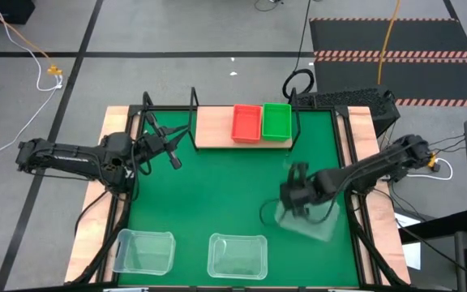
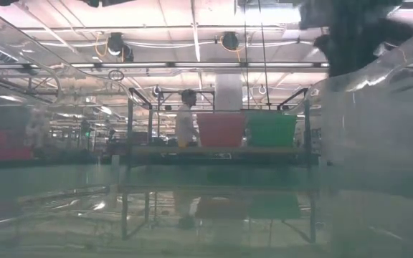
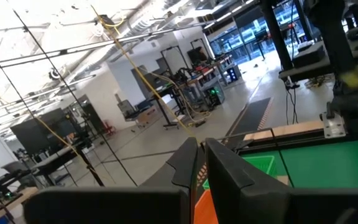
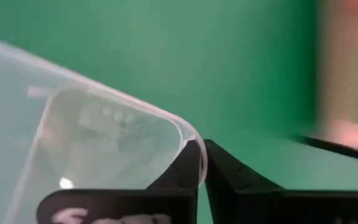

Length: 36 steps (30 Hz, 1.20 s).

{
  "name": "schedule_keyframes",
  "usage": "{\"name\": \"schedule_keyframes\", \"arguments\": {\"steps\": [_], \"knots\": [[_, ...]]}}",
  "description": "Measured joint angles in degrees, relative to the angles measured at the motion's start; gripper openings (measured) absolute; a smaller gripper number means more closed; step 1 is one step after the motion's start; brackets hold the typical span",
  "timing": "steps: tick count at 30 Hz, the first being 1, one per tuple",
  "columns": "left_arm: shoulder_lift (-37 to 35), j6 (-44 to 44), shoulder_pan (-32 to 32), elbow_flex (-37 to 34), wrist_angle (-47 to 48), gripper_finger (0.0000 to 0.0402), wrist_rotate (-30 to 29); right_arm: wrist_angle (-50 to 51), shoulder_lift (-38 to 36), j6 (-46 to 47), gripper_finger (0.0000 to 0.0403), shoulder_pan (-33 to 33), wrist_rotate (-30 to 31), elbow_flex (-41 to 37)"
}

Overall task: Stack baskets on shelf by color
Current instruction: Put the right transparent bin on the shelf

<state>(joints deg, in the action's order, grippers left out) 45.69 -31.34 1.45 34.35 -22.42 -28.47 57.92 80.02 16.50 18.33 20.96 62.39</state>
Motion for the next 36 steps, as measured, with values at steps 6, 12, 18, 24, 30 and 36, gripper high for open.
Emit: {"name": "schedule_keyframes", "arguments": {"steps": [6, 12, 18, 24, 30, 36], "knots": [[0.00, -0.74, 0.02, 0.00, -0.34, 0.0037, 0.00, -0.36, -6.12, 12.39, 0.0009, -8.63, 7.04, 0.04], [0.00, -1.51, 0.02, 0.02, -0.34, 0.0037, 0.00, -0.24, -10.13, 5.57, 0.0056, -12.27, 0.65, 0.03], [0.00, -1.63, 0.02, 0.02, -0.34, 0.0037, 0.00, -0.25, -13.12, 0.59, 0.0125, -12.20, -6.82, 0.04], [0.00, -1.37, 0.00, 0.02, -0.31, 0.0037, -0.01, -6.13, -13.09, -0.23, 0.0170, -7.81, -23.89, -6.46], [0.00, -1.12, 0.00, 0.02, -0.15, 0.0037, -0.01, -22.84, -13.06, 0.94, 0.0175, -1.22, -31.84, -19.53], [0.00, -1.06, 0.01, 0.02, -0.32, 0.0037, 0.00, -25.77, -13.15, 2.29, 0.0162, 0.30, -31.21, -22.10]]}}
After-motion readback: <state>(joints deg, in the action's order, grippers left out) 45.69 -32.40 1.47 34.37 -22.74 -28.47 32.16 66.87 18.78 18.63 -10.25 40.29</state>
